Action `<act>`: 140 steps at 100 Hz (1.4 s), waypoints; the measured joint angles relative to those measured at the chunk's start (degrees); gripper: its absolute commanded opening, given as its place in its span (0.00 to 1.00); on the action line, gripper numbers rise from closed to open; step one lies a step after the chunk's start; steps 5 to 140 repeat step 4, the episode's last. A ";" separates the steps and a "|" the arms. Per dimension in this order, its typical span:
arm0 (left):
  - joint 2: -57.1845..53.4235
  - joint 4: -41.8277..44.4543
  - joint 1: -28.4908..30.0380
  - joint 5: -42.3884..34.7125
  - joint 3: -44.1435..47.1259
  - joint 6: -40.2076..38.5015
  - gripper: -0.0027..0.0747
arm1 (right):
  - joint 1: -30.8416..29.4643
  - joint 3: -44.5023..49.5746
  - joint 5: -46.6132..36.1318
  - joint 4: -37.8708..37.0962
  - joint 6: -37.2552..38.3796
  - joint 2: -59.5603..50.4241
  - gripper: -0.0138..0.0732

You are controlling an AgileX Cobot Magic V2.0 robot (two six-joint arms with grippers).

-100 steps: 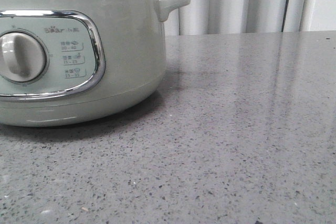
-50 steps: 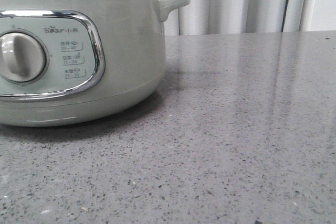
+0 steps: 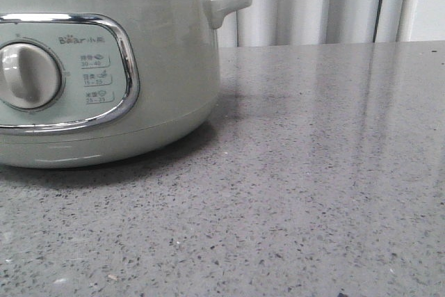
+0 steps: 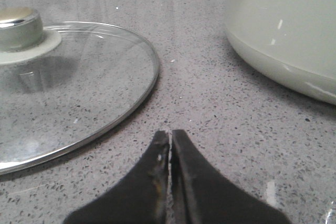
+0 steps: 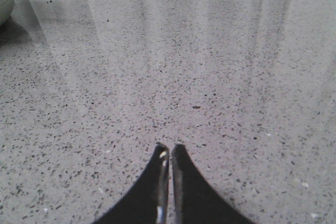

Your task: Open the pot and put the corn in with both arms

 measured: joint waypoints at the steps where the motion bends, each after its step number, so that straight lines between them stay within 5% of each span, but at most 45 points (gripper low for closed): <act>1: 0.00 0.00 0.00 0.00 0.00 0.00 0.01 | 0.00 0.00 0.00 0.00 0.00 0.00 0.11; 140: 0.00 0.00 0.00 0.00 0.00 0.00 0.01 | 0.00 0.00 0.00 0.00 0.00 0.00 0.11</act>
